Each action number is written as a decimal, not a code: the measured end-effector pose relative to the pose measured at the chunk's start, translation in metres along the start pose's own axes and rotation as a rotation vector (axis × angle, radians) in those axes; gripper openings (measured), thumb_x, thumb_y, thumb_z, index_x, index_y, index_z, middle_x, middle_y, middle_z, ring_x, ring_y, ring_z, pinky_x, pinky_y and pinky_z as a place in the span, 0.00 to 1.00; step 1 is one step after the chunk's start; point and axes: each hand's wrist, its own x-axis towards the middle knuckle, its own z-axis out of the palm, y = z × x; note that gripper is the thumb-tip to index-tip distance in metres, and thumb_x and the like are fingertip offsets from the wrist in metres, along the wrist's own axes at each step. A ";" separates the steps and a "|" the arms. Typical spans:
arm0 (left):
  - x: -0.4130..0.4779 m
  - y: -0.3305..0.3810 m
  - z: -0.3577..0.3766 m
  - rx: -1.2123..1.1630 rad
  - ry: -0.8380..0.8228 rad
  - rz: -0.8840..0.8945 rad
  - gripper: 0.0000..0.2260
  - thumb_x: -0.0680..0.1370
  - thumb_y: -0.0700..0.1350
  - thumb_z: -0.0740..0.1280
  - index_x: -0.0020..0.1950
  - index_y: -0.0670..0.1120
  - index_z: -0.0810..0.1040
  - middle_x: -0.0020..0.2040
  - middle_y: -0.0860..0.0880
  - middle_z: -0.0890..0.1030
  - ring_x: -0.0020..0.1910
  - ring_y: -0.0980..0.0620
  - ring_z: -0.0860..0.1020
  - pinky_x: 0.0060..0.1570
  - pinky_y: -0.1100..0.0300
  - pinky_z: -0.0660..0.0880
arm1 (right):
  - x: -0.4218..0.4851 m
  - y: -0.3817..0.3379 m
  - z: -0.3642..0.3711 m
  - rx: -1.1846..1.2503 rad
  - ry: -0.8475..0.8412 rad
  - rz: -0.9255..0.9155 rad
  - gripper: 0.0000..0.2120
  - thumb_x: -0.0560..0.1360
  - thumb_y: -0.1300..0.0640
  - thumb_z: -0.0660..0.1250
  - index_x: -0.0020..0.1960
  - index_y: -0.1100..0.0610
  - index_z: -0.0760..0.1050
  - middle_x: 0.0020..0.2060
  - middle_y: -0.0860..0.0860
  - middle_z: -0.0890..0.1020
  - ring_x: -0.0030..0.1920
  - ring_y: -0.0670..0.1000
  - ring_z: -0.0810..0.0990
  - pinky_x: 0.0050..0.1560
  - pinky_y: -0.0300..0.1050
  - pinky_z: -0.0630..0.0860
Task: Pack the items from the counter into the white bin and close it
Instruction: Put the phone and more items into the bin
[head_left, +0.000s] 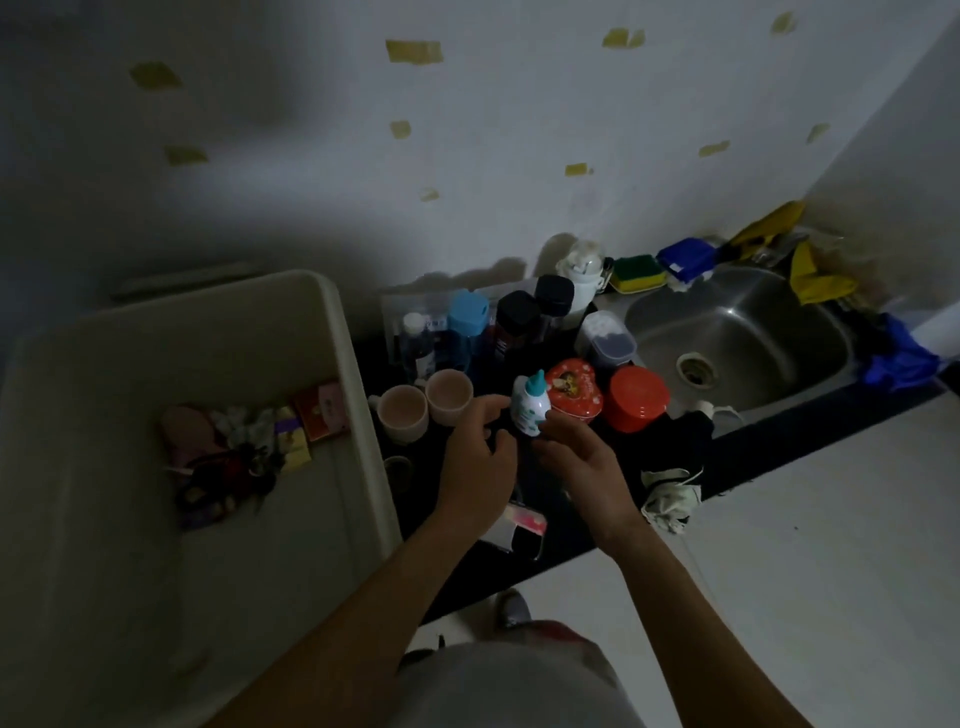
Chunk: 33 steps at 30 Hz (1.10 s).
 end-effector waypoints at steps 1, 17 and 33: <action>-0.003 -0.004 0.004 -0.005 0.002 -0.032 0.16 0.78 0.38 0.60 0.61 0.56 0.73 0.56 0.64 0.75 0.58 0.71 0.72 0.52 0.73 0.70 | 0.004 0.006 -0.005 -0.023 -0.005 0.009 0.16 0.78 0.61 0.66 0.65 0.51 0.75 0.59 0.48 0.81 0.58 0.47 0.80 0.63 0.48 0.77; -0.040 -0.081 0.038 0.078 0.154 -0.392 0.17 0.79 0.33 0.58 0.65 0.47 0.73 0.63 0.50 0.75 0.61 0.54 0.73 0.54 0.64 0.71 | 0.049 0.106 -0.041 -0.178 -0.231 0.163 0.16 0.78 0.65 0.61 0.63 0.52 0.75 0.60 0.48 0.80 0.57 0.40 0.78 0.57 0.38 0.75; -0.060 -0.130 0.062 -0.010 0.284 -0.532 0.15 0.79 0.32 0.58 0.62 0.43 0.75 0.60 0.49 0.77 0.60 0.53 0.75 0.51 0.73 0.71 | 0.058 0.151 -0.013 -1.372 -0.361 -0.384 0.11 0.75 0.57 0.65 0.54 0.60 0.77 0.51 0.57 0.78 0.53 0.58 0.75 0.46 0.49 0.72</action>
